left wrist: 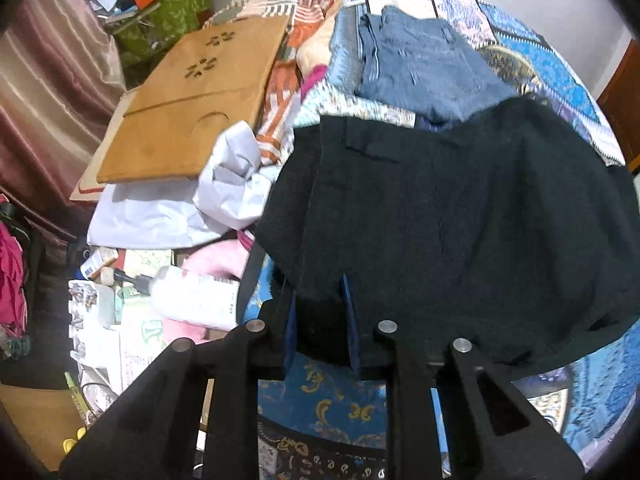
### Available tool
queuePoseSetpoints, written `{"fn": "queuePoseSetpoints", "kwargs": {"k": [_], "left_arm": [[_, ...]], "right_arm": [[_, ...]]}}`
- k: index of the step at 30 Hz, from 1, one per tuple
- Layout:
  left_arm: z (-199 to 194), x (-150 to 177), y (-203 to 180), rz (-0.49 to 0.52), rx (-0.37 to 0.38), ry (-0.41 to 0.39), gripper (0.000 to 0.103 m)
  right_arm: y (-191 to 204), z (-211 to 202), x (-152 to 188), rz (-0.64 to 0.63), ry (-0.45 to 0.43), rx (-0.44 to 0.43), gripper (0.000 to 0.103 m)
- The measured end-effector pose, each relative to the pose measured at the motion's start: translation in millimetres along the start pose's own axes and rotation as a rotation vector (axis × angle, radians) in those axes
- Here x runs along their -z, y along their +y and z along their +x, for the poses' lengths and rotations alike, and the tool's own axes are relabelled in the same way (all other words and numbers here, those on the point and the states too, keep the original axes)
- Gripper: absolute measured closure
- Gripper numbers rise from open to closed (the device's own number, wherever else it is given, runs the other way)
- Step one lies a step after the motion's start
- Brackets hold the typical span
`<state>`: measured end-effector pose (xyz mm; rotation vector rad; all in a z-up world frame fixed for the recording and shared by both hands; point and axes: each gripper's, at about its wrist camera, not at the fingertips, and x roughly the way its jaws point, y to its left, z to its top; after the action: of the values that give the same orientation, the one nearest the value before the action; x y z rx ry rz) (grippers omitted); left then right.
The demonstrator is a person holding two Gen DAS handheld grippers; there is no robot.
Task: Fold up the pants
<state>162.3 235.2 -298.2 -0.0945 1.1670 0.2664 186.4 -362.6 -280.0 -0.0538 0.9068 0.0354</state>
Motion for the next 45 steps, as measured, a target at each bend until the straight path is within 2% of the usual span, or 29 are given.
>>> {"fn": "queuePoseSetpoints", "kwargs": {"k": [4,5,6,8,10,11,14,16,17,18,20,25,32,34,37,39,41,45], "left_arm": [[-6.0,-1.8,3.3,-0.003,-0.007,-0.009,0.082],[-2.3,0.2,4.1,-0.005,-0.01,0.0,0.082],[5.6,3.9,4.7,-0.008,-0.017,0.018,0.082],[21.8,12.6,6.2,-0.022,-0.013,0.056,0.082],[36.6,22.8,7.1,-0.047,0.013,0.082,0.082],[36.5,25.2,5.1,-0.041,0.007,0.063,0.082],[32.2,26.0,-2.1,-0.007,-0.021,0.042,0.081],[34.3,24.3,-2.2,-0.01,-0.022,0.051,0.081],[34.9,23.7,-1.6,-0.015,-0.021,0.053,0.081],[35.2,23.4,-0.4,-0.021,-0.02,0.054,0.081],[35.4,23.4,-0.1,-0.024,-0.026,0.052,0.08],[35.8,25.5,-4.8,-0.003,-0.052,0.036,0.078],[38.5,24.5,-7.9,0.009,-0.076,0.035,0.077],[38.7,24.7,-8.6,0.014,-0.083,0.03,0.076],[37.6,26.1,-6.4,0.019,-0.089,0.021,0.071],[35.5,26.9,-4.2,0.026,-0.094,0.02,0.066],[31.3,26.2,-1.6,0.04,-0.098,0.024,0.063],[12.9,13.3,0.4,0.058,-0.119,0.021,0.063]], "right_arm": [[-16.2,-3.3,3.2,0.023,0.0,0.037,0.095],[-19.8,2.2,8.3,0.035,0.02,0.039,0.096],[-23.9,8.4,14.7,0.047,0.043,0.046,0.103],[-27.1,24.3,27.4,0.041,0.092,0.109,0.103],[-37.9,37.5,39.9,0.092,0.151,0.079,0.103],[-44.4,38.9,44.4,0.13,0.158,0.047,0.103],[-55.1,24.3,37.5,0.177,0.112,0.026,0.101],[-59.0,17.5,26.0,0.201,0.078,-0.008,0.094],[-60.0,14.2,16.9,0.213,0.056,-0.038,0.084],[-60.2,14.0,7.7,0.222,0.039,-0.066,0.069],[-58.0,17.4,-7.8,0.225,0.011,-0.109,0.058],[-24.0,45.6,-34.5,0.193,0.002,-0.169,0.058],[48.7,72.0,-67.6,-0.009,0.0,-0.255,0.058],[65.9,79.7,-72.8,-0.075,0.006,-0.247,0.059],[86.4,108.8,-69.3,-0.201,0.089,-0.152,0.06],[74.6,115.3,-63.8,-0.176,0.082,-0.145,0.059],[54.8,116.2,-63.0,-0.131,0.117,-0.118,0.06],[38.4,108.9,-60.1,-0.162,0.16,-0.05,0.06]]}}
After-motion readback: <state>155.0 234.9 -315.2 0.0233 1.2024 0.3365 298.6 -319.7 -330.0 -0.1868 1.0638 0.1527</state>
